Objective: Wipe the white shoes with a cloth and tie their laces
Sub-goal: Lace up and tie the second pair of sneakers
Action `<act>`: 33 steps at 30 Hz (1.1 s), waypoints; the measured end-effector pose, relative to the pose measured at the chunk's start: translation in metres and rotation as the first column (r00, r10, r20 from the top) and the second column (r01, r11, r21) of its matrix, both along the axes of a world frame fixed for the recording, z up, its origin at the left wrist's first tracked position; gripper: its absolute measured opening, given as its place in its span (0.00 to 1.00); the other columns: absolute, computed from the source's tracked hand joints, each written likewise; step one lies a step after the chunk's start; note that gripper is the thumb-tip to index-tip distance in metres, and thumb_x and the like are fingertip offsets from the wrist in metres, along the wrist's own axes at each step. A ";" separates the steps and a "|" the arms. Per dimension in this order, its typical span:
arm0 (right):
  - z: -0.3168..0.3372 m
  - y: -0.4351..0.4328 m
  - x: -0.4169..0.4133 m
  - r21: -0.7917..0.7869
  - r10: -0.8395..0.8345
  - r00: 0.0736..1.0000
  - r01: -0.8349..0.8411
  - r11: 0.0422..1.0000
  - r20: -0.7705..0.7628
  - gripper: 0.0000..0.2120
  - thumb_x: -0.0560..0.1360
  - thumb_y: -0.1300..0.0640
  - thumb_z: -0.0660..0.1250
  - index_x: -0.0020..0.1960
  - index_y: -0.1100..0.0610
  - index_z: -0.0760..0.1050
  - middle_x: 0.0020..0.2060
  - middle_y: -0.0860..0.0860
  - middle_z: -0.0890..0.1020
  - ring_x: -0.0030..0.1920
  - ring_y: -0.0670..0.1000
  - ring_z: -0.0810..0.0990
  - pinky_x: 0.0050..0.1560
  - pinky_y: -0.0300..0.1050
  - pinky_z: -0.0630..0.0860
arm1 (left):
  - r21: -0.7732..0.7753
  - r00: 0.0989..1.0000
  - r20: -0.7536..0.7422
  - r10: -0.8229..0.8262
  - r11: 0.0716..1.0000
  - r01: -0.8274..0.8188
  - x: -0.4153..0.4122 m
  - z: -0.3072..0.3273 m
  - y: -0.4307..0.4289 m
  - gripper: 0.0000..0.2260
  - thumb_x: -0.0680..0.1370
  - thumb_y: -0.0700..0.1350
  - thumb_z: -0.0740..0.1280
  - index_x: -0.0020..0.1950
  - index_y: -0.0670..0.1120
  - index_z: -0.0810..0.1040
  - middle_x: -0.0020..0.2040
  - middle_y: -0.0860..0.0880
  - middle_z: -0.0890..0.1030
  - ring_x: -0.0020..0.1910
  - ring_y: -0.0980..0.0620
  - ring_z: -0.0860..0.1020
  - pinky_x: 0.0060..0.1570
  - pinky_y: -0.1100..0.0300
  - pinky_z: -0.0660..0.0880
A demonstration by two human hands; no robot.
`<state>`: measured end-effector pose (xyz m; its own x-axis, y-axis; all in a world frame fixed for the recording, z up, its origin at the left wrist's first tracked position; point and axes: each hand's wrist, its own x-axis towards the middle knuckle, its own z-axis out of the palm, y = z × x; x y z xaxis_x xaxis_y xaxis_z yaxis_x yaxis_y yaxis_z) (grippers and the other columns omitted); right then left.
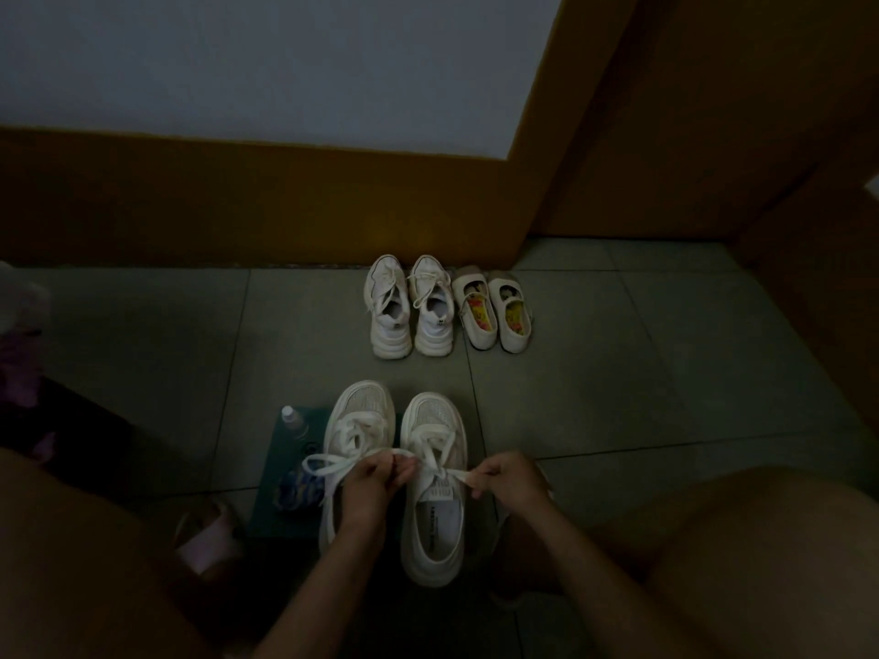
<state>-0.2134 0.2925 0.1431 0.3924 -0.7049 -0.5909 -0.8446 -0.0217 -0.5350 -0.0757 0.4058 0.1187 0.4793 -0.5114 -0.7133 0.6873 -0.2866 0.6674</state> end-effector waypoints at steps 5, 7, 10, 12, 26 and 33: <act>-0.003 0.001 -0.001 -0.002 -0.011 1.000 0.011 1.000 0.012 0.08 0.73 0.57 0.70 0.41 0.62 0.83 0.22 0.38 0.77 0.28 0.36 0.73 0.34 0.30 0.68 | 0.008 0.996 -0.010 0.086 0.996 -0.086 0.001 0.006 0.003 0.07 0.79 0.34 0.59 0.45 0.33 0.76 0.42 0.40 0.79 0.35 0.52 0.81 0.32 0.68 0.78; -0.002 0.002 0.000 -0.015 0.014 1.000 -0.014 1.000 0.014 0.08 0.74 0.57 0.69 0.43 0.62 0.83 0.30 0.44 0.81 0.29 0.36 0.73 0.30 0.27 0.65 | 0.012 0.998 0.024 0.062 0.998 -0.063 0.002 0.008 0.003 0.07 0.79 0.34 0.59 0.45 0.33 0.76 0.40 0.41 0.79 0.33 0.54 0.81 0.31 0.68 0.78; 0.004 0.002 0.001 -0.033 0.050 0.998 -0.049 0.998 0.032 0.09 0.74 0.58 0.68 0.45 0.65 0.82 0.41 0.56 0.84 0.30 0.37 0.71 0.30 0.23 0.66 | -0.015 0.993 0.118 0.032 0.999 -0.030 0.003 0.010 0.004 0.07 0.79 0.34 0.59 0.49 0.32 0.75 0.39 0.41 0.78 0.37 0.49 0.79 0.32 0.68 0.77; 0.004 0.001 0.003 -0.031 0.047 0.997 -0.045 0.998 0.064 0.10 0.74 0.60 0.68 0.45 0.68 0.81 0.38 0.57 0.83 0.29 0.37 0.71 0.31 0.22 0.66 | -0.040 0.979 0.203 0.009 0.999 -0.001 0.004 0.013 0.006 0.06 0.79 0.34 0.60 0.48 0.33 0.74 0.38 0.41 0.78 0.37 0.47 0.78 0.32 0.67 0.78; -0.003 0.002 0.005 -0.028 -0.031 0.998 0.033 0.999 0.056 0.11 0.74 0.58 0.69 0.33 0.54 0.78 0.28 0.47 0.78 0.32 0.45 0.75 0.40 0.40 0.70 | 0.186 0.659 0.693 -0.293 0.956 0.229 0.009 0.027 0.021 0.06 0.75 0.37 0.68 0.44 0.47 0.81 0.37 0.55 0.80 0.38 0.61 0.78 0.38 0.71 0.70; -0.002 0.003 0.004 -0.062 0.012 1.000 -0.013 0.998 -0.016 0.13 0.74 0.56 0.69 0.31 0.51 0.76 0.28 0.44 0.77 0.32 0.42 0.74 0.40 0.39 0.70 | 0.230 0.607 0.720 -0.337 0.941 0.250 0.011 0.022 0.023 0.06 0.75 0.38 0.67 0.50 0.43 0.82 0.37 0.54 0.80 0.37 0.64 0.76 0.36 0.73 0.69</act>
<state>-0.2094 0.2952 0.1406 0.3922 -0.7357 -0.5522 -0.8522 -0.0646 -0.5192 -0.0643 0.4292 0.1410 0.7014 -0.6711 -0.2402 -0.1579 -0.4749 0.8657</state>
